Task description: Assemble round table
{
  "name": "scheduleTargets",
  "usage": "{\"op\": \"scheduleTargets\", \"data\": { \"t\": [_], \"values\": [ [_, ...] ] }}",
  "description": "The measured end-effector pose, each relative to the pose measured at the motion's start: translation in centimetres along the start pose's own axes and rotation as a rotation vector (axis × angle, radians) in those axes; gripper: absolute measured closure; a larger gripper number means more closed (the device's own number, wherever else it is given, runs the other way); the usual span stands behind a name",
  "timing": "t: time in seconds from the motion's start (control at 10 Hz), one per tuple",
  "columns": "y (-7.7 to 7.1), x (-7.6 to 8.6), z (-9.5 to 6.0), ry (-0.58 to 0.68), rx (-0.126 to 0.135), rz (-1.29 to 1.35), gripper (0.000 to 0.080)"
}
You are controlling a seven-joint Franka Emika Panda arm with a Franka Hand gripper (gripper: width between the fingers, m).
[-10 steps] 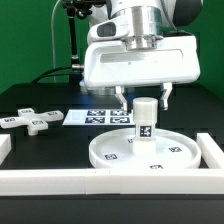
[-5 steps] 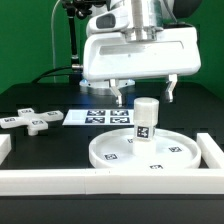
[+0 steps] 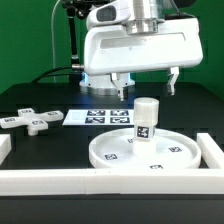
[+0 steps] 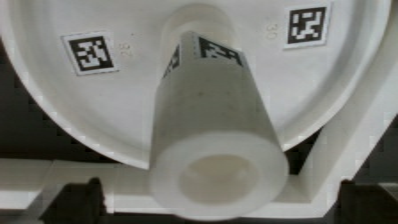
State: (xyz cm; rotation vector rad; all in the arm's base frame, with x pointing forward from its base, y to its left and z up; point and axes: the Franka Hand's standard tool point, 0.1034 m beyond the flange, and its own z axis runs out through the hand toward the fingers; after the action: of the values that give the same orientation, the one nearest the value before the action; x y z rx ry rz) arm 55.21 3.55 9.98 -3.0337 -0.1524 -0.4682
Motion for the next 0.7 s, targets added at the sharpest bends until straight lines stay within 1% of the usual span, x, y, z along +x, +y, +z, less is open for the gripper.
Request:
{"op": "scheduleTargets", "data": {
  "t": [0.1, 0.2, 0.3, 0.4, 0.5, 0.7],
  "values": [
    [-0.2, -0.5, 0.4, -0.083, 0.027, -0.001, 0.0151],
    [0.0, -0.1, 0.4, -0.124, 0.038, -0.006, 0.0151],
    [0.1, -0.1, 0.5, -0.184, 0.050, -0.023, 0.0151],
    [0.2, 0.4, 0.5, -0.189, 0.049, -0.036, 0.0151],
    [0.3, 0.7, 0.6, -0.165, 0.041, -0.036, 0.0151],
    [0.5, 0.7, 0.8, -0.153, 0.037, -0.047, 0.0151]
  ]
}}
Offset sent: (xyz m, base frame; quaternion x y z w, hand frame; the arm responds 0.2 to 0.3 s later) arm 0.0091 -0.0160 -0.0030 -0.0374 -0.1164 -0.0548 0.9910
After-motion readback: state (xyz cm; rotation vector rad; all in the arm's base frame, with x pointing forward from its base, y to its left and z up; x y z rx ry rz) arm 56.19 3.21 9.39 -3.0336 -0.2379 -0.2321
